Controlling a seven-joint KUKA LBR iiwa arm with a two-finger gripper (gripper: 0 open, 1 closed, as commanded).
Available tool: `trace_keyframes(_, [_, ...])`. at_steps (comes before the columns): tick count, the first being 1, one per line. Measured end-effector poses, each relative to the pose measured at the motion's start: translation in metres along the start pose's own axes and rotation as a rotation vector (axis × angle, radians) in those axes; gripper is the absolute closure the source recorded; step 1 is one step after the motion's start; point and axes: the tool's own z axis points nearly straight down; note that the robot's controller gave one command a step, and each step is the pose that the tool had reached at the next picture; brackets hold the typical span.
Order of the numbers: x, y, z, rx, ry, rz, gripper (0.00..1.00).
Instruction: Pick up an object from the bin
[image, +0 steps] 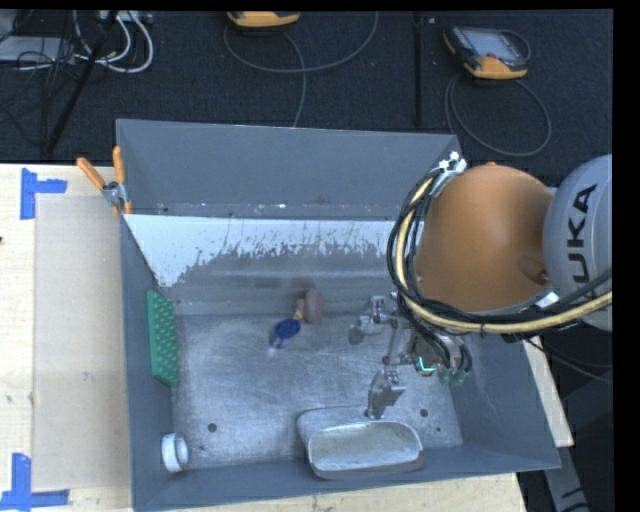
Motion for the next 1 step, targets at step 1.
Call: trace_keyframes(1, [0.003, 0.0426, 0.1206, 0.0, 0.002, -0.297, 0.0])
